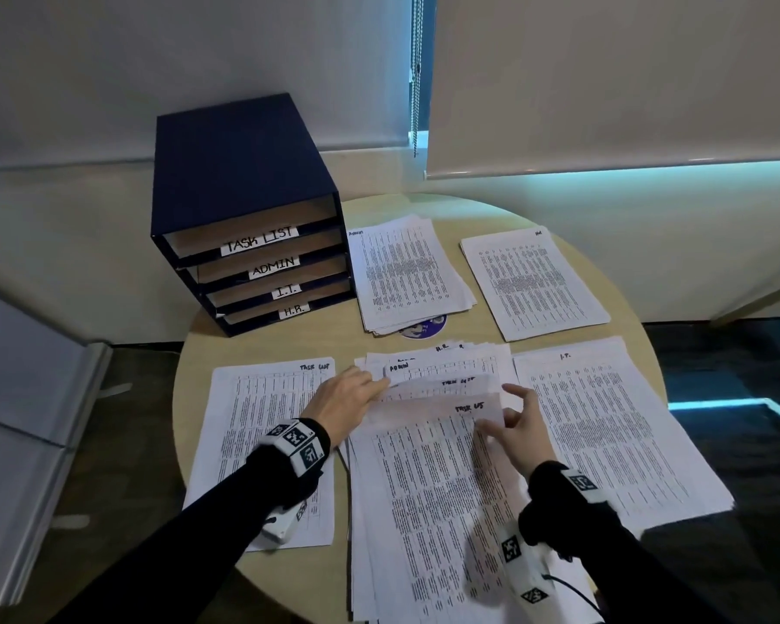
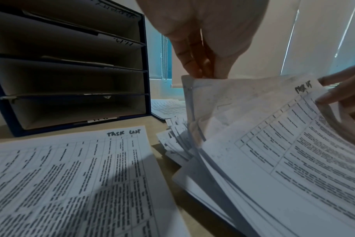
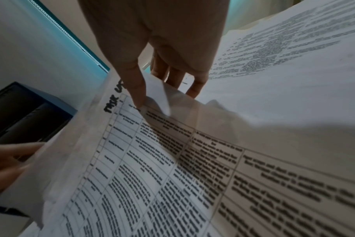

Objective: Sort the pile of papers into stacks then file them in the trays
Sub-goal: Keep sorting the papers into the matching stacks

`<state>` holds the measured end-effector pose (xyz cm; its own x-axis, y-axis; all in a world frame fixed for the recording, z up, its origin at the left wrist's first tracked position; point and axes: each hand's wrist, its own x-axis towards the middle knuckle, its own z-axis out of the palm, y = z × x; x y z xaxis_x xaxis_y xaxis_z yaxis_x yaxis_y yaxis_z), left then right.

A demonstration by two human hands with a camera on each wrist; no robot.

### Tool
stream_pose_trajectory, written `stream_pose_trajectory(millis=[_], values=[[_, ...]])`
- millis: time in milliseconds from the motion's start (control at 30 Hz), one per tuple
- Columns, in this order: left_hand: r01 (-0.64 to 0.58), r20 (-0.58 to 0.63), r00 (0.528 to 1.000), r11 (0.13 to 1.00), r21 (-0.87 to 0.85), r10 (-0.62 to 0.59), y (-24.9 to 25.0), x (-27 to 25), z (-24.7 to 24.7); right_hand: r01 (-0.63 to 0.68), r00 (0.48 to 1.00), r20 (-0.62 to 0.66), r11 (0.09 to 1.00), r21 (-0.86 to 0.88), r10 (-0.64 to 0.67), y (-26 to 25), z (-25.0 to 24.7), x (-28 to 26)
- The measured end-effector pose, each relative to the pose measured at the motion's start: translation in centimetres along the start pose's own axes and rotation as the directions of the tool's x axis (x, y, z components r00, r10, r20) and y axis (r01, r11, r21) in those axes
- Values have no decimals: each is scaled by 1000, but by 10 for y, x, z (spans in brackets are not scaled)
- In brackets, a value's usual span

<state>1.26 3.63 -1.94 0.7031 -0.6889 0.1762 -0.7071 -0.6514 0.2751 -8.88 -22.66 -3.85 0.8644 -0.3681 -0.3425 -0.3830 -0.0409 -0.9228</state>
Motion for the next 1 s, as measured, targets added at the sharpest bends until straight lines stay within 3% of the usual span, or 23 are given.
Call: stream_pose_trajectory(millis=[133,233,333,433,500,533,600,633,767,867,1000], values=[[-54,32,998,999,-1,54,0,0,-7,54,998,47,997,-50,-52,3,-3,-2],[-12,191,981,1000,-26,17,3,2,-16,76,993,96,991,-109,-66,4,-4,2],[194,363,919,979,-67,-158,8,3,-23,74,994,100,973,-217,-53,1,-1,5],[482,338,861,819,-310,-379,3,5,-19,75,992,113,968,-240,-48,2,0,7],[596,333,799,736,-321,-502,-6,7,-16,88,991,117,965,-246,-61,3,0,5],[621,360,773,737,-265,-522,-11,9,-14,89,992,109,963,-254,-63,2,0,4],[612,390,757,779,-140,-524,-18,10,-5,81,993,102,963,-257,-56,1,0,3],[592,371,771,796,-122,-517,-18,11,-2,68,994,103,964,-256,-42,2,0,3],[457,290,880,836,-304,-376,-12,10,-2,50,994,108,963,-265,-22,7,-4,6],[492,405,854,757,-430,-326,-15,4,-4,-3,999,45,961,-276,16,14,-7,11],[626,549,772,533,-570,-319,-15,0,-5,-154,987,26,980,-128,158,12,-6,15]])
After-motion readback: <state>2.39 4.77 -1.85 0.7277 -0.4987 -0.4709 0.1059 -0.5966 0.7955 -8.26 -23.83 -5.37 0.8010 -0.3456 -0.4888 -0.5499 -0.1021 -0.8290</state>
